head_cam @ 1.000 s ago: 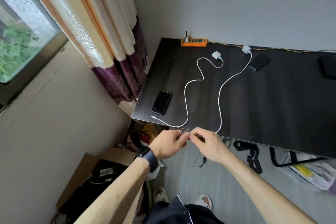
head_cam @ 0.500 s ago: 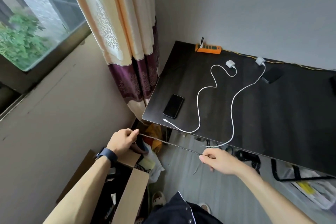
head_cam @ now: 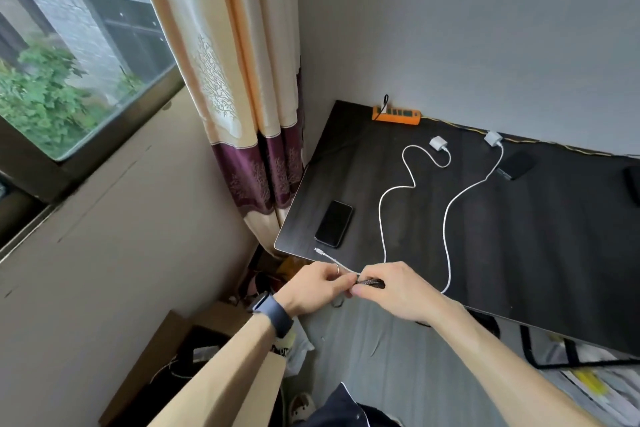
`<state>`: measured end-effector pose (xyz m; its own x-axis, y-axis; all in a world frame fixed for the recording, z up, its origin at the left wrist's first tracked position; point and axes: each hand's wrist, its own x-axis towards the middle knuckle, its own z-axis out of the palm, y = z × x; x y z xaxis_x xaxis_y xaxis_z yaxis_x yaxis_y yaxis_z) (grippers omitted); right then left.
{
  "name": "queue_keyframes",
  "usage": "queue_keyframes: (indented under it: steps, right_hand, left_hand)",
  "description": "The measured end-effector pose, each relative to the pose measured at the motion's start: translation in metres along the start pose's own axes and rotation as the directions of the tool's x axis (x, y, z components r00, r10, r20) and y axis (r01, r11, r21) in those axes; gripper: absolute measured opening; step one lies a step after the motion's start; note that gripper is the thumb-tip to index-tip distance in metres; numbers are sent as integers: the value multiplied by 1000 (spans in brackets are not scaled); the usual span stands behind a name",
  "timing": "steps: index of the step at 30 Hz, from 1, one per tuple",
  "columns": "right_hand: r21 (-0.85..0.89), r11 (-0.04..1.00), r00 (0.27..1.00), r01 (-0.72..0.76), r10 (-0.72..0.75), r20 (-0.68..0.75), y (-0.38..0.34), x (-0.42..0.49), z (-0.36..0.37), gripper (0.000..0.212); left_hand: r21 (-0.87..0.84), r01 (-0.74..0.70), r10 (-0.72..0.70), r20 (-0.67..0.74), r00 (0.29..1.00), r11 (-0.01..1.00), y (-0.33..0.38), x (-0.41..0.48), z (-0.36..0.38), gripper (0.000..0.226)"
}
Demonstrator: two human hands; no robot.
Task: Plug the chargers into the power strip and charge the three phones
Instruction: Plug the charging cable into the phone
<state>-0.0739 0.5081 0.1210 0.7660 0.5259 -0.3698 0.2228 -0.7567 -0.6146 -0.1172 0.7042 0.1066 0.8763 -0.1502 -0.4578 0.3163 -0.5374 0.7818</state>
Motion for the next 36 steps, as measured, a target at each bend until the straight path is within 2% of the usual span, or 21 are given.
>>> queue_keyframes:
  steps: [3, 6, 9, 12, 15, 19, 21, 23, 25, 32, 34, 36]
  right_hand:
    - [-15, 998, 998, -53, 53, -30, 6, -4, -12, 40]
    - [1, 993, 993, -116, 116, -21, 25, -14, -22, 44]
    - [140, 980, 990, -139, 141, -3, 47, -25, -31, 33]
    - [308, 941, 987, -138, 156, -36, 51, -29, -29, 22]
    - [376, 921, 981, -104, 156, -111, 42, -28, -22, 17]
    - [410, 911, 990, -31, 85, -113, 26, -27, -16, 11]
    - [542, 840, 977, 16, 103, -188, 18, -27, -13, 8]
    - [687, 723, 958, 67, 144, -246, 12, -28, -13, 11]
    - [762, 640, 955, 103, 152, -256, 11, -30, -13, 13]
    - [773, 625, 964, 108, 123, -234, 19, -35, -2, 14]
    - [757, 650, 976, 74, 110, -190, 24, -36, -2, 10]
    - [709, 704, 979, 41, 113, -168, 29, -37, 2, 16]
  left_hand:
    - [-99, 6, -3, 35, 999, 995, -4, 5, -3, 36]
    - [-255, 42, -45, -5, 999, 966, -27, 5, -17, 41]
    - [-346, 132, -155, -39, 987, 929, -40, -3, -30, 40]
    - [-378, 188, -190, 30, 981, 907, -42, -10, -27, 30]
    - [-348, 173, -141, 116, 983, 922, -26, -17, -13, 16]
    - [-356, 14, 22, 97, 995, 935, 11, -18, 11, 11]
    - [-374, -69, 87, 31, 996, 925, 22, -17, 24, 11]
    - [-465, -84, 66, -56, 996, 882, 28, -19, 33, 13]
    - [-566, -82, 41, -85, 996, 821, 30, -22, 40, 14]
    - [-636, -58, -24, -120, 993, 769, 33, -30, 54, 20]
    - [-645, -46, -34, -110, 993, 763, 36, -31, 59, 23]
    - [-649, -34, -51, -111, 993, 760, 40, -30, 64, 23]
